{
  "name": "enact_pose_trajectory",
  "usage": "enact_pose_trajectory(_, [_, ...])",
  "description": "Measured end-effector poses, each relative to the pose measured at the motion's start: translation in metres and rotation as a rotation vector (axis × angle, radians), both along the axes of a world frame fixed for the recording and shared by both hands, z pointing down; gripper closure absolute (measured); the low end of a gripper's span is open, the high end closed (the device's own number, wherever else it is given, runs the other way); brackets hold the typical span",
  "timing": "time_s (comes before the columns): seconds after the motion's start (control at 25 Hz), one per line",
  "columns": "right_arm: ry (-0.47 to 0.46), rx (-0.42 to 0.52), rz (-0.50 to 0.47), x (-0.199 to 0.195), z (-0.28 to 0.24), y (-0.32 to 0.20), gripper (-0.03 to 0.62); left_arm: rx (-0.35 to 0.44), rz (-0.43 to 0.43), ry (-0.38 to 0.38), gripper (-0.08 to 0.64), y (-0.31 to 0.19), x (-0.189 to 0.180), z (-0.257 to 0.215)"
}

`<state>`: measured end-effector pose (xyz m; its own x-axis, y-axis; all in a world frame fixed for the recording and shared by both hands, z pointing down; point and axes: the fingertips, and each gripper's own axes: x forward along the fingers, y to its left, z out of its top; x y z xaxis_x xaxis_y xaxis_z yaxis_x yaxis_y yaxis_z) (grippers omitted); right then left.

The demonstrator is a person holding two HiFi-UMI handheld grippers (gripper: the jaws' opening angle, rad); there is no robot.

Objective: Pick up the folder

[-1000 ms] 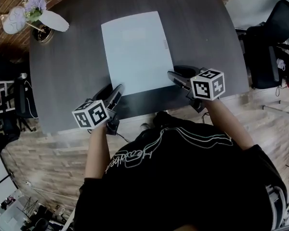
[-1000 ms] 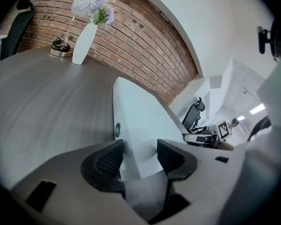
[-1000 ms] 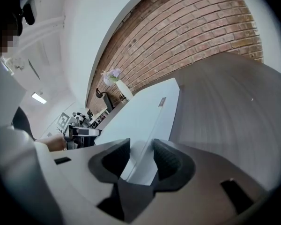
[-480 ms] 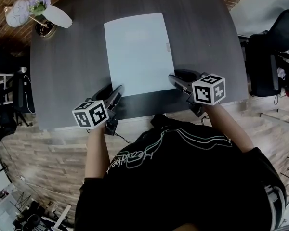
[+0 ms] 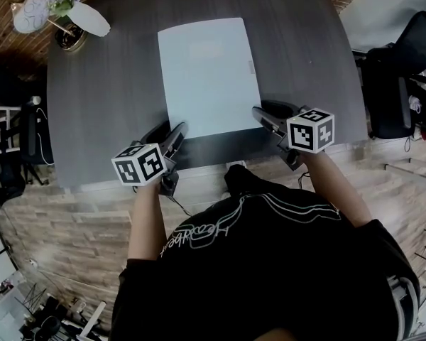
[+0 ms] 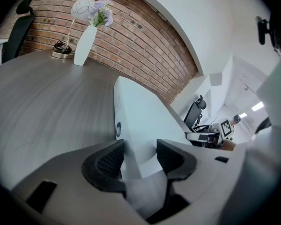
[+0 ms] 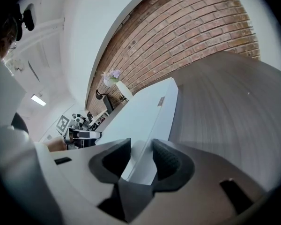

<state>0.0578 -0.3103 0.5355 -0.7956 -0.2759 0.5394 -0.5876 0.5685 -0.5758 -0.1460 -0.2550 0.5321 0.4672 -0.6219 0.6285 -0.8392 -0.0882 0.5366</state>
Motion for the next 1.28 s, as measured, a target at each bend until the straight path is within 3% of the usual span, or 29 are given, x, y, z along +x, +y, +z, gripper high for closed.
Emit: enact_pose_trajectory(1.28, [-0.018,-0.014,0.081,0.022,0.000,0.121,0.469,0.001,0.048,0.016,0.342,0.114,0.019,0.000])
